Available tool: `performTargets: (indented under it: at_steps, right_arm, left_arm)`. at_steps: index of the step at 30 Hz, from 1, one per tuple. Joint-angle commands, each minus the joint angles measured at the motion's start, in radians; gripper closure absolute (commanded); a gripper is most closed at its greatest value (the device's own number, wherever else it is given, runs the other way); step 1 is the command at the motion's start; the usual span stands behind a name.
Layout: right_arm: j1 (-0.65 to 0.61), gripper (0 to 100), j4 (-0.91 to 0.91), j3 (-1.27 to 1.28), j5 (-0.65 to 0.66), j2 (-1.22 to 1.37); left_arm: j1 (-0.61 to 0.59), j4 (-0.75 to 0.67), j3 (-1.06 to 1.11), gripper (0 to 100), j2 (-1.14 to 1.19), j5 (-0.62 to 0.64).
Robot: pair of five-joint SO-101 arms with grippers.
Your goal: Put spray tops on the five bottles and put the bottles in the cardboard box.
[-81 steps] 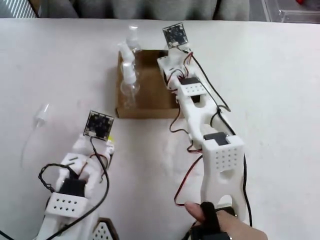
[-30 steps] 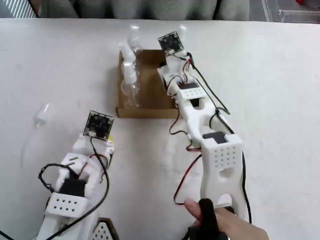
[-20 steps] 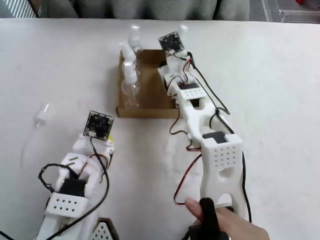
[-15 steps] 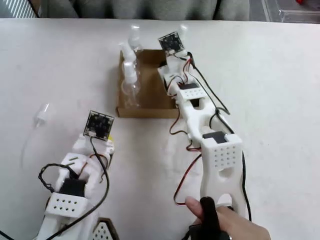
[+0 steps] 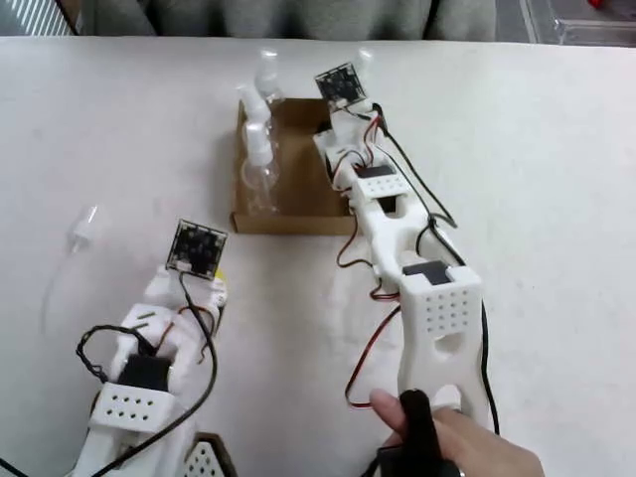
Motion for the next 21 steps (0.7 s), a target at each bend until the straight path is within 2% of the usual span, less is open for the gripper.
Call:
performTargets:
  at_steps: [1,9,14,21]
  right_arm:
    - [0.005,72.4,-0.013,0.002,0.008,-0.065]
    - [0.005,72.4,-0.016,0.002,0.006,-0.076]
    - [0.005,72.4,-0.018,0.002,-0.063,-0.087]
    - [0.007,72.4,-0.033,0.002,-0.069,-0.091]
  left_arm:
    - [0.012,-0.035,-0.008,98,-0.019,-0.008]
    - [0.012,-0.035,-0.008,98,-0.019,-0.008]
    - [0.012,-0.035,-0.008,98,-0.019,-0.008]
    - [0.012,-0.035,-0.008,98,-0.019,-0.008]
